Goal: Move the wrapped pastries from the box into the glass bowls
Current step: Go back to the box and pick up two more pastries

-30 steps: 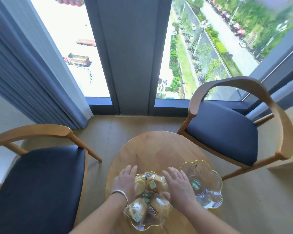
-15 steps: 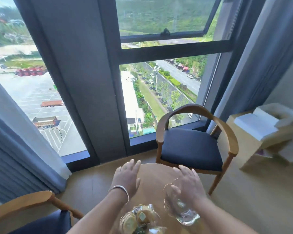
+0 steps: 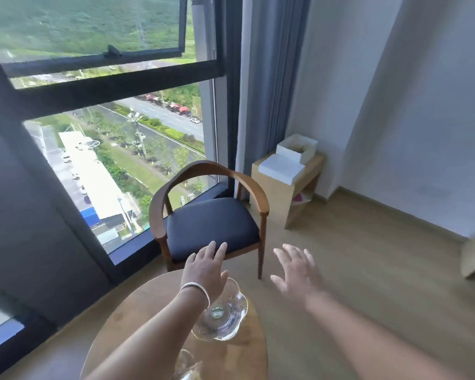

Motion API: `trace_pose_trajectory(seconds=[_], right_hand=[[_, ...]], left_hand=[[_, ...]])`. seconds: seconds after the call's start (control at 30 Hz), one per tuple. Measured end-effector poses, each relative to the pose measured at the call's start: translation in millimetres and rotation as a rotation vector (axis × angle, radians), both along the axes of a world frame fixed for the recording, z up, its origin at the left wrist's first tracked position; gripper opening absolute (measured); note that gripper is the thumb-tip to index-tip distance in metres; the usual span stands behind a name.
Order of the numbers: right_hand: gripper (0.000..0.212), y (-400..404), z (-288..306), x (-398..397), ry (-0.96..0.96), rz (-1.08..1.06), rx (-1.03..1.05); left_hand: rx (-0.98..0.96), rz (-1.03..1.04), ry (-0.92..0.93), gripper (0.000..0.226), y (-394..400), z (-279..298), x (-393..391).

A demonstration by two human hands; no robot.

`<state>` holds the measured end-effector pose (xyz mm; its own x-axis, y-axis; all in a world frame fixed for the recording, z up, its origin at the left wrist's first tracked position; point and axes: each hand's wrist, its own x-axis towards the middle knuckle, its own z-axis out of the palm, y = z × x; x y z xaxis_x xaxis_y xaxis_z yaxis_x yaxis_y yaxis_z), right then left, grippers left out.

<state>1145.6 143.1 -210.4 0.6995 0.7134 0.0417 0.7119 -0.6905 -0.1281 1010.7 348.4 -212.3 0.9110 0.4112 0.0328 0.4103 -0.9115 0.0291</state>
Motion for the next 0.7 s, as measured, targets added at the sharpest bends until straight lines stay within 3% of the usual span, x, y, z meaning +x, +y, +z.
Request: trace_pose_trajectory(seconds=[0.4,0.7], right_hand=[[0.067,-139.0,-15.6,50.7,0.032,-0.354,-0.047],[0.068,-187.8,-37.5,127.3,0.093,-0.425,-0.051]], left_hand=[[-0.039,-0.325,0.027,0.073,-113.7,-17.4,127.9],[-0.048,-0.369,0.062,0.073,-152.9,-35.2,213.2]])
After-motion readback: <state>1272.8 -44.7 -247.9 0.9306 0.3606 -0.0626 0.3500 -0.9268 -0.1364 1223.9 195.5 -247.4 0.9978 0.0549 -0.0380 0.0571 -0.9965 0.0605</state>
